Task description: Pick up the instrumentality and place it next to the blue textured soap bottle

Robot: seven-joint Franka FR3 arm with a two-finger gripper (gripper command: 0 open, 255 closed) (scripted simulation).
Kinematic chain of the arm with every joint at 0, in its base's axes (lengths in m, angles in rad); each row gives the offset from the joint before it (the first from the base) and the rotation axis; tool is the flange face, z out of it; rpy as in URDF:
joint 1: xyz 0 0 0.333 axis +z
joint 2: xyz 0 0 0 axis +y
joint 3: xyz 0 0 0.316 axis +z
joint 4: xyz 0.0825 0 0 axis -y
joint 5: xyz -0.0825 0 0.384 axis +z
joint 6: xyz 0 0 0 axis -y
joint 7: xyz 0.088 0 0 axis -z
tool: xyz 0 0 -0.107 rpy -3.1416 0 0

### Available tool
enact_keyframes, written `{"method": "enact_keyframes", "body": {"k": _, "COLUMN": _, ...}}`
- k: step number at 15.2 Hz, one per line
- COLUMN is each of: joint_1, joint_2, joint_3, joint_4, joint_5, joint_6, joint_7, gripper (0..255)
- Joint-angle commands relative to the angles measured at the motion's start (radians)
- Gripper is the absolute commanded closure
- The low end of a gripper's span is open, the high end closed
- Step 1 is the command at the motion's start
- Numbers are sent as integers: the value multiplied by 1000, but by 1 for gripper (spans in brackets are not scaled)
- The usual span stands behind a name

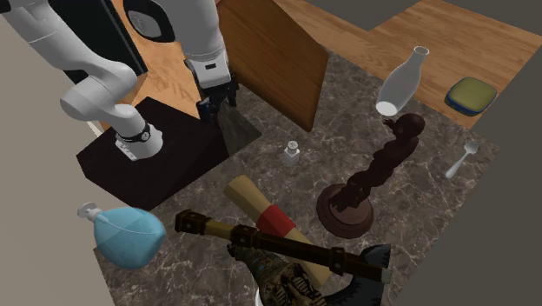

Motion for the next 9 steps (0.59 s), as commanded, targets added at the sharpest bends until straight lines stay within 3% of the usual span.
{"method": "enact_keyframes", "body": {"k": 1, "joint_1": 1, "joint_2": 73, "joint_3": 13, "joint_4": 53, "joint_5": -13, "joint_6": 19, "joint_7": 16, "gripper": 0}}
{"method": "enact_keyframes", "body": {"k": 9, "joint_1": 22, "joint_2": 396, "joint_3": 49, "joint_4": 352, "joint_5": -93, "joint_6": 37, "joint_7": 82, "gripper": 0}}
